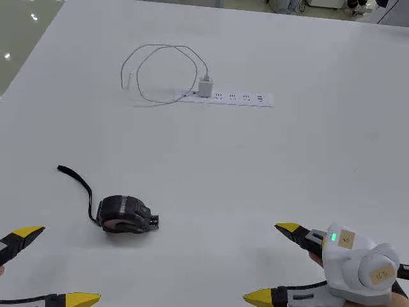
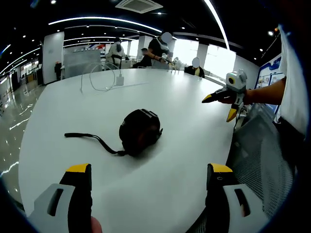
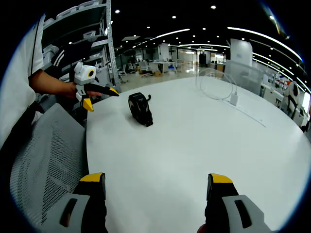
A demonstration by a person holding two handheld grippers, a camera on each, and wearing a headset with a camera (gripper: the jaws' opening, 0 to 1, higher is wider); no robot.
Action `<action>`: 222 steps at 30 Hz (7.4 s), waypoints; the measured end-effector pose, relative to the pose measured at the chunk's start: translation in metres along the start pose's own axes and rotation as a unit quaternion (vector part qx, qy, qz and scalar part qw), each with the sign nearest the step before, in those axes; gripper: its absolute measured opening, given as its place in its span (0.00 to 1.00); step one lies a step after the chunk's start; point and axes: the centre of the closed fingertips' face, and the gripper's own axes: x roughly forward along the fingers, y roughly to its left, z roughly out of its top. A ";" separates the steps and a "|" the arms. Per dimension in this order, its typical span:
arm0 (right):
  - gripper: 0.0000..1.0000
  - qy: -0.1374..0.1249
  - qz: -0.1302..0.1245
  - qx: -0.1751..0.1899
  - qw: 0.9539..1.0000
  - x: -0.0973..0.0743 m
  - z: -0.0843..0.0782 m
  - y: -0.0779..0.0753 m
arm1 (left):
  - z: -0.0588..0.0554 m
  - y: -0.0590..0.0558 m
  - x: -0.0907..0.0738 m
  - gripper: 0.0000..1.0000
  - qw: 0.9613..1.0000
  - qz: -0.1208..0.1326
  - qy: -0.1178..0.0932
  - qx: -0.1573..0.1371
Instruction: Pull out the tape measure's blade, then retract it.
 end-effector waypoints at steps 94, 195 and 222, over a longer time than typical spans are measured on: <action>0.80 0.069 0.115 -0.129 0.983 0.084 0.030 -0.002 | 0.012 0.026 0.079 0.65 0.950 -0.134 0.172 0.222; 0.30 -0.004 0.154 -0.128 0.980 0.175 0.073 0.020 | 0.000 0.033 0.099 0.28 0.908 -0.150 0.241 0.308; 0.13 -0.008 0.166 -0.161 0.973 0.186 0.074 0.027 | -0.001 0.034 0.100 0.28 0.908 -0.152 0.242 0.307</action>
